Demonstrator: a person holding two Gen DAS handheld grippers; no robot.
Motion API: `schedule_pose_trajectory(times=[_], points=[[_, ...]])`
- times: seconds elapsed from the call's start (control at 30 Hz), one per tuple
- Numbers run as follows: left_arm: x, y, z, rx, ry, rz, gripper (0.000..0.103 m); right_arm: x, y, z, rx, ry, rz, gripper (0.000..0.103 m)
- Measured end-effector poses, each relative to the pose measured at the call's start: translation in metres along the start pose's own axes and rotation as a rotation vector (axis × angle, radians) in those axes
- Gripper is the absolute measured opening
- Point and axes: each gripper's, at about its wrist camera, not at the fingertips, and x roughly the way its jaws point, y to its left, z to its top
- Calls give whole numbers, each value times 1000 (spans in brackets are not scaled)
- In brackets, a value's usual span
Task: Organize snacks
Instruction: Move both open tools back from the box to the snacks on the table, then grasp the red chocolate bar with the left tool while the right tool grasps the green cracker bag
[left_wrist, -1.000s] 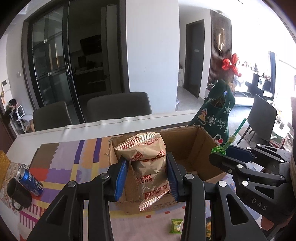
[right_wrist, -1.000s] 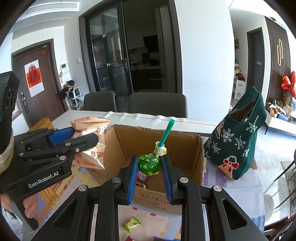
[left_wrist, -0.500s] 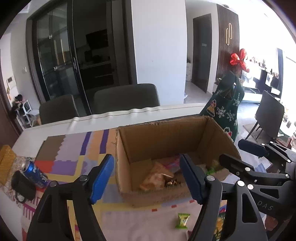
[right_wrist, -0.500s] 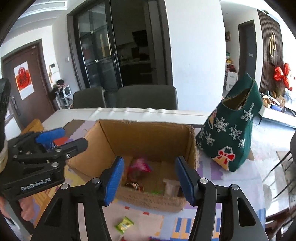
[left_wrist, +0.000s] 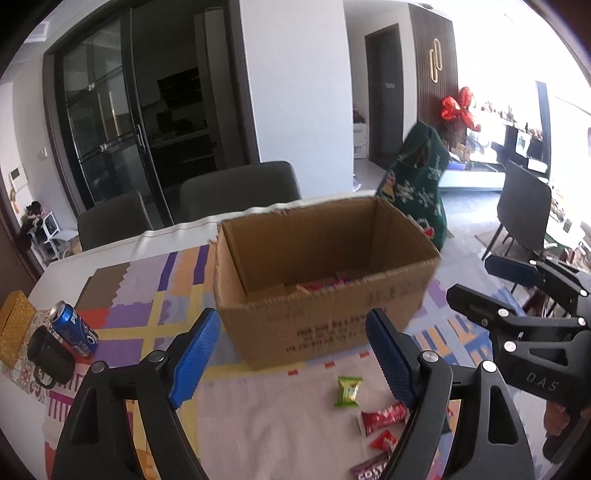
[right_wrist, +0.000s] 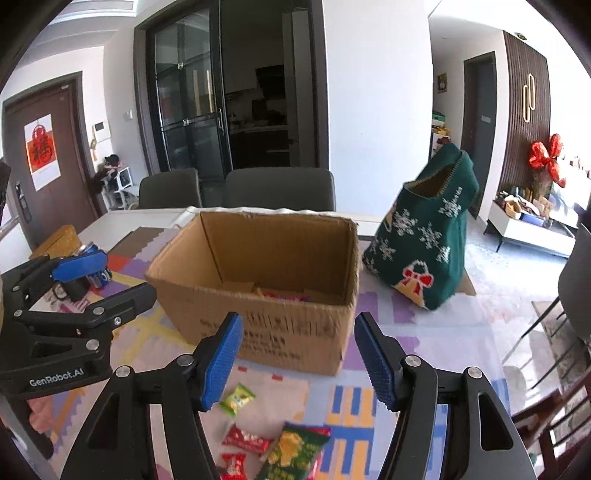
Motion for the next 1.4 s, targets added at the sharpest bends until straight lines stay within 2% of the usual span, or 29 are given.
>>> schedule_pose_trajectory(times=[0.43, 0.73, 0.93, 1.17, 1.4], points=[[-3, -21, -42, 116, 36, -61, 81, -11, 4, -50, 14, 90, -10, 64], [11, -39, -73, 325, 61, -103, 81, -6, 12, -87, 28, 177, -34, 64], [30, -49, -89, 419, 123, -190, 81, 9, 22, -112, 7, 268, -29, 64], [57, -64, -98, 528, 172, -258, 80, 24, 18, -123, 29, 318, -67, 63], [75, -76, -99, 541, 210, -325, 77, 34, 8, -125, 78, 353, -70, 64]])
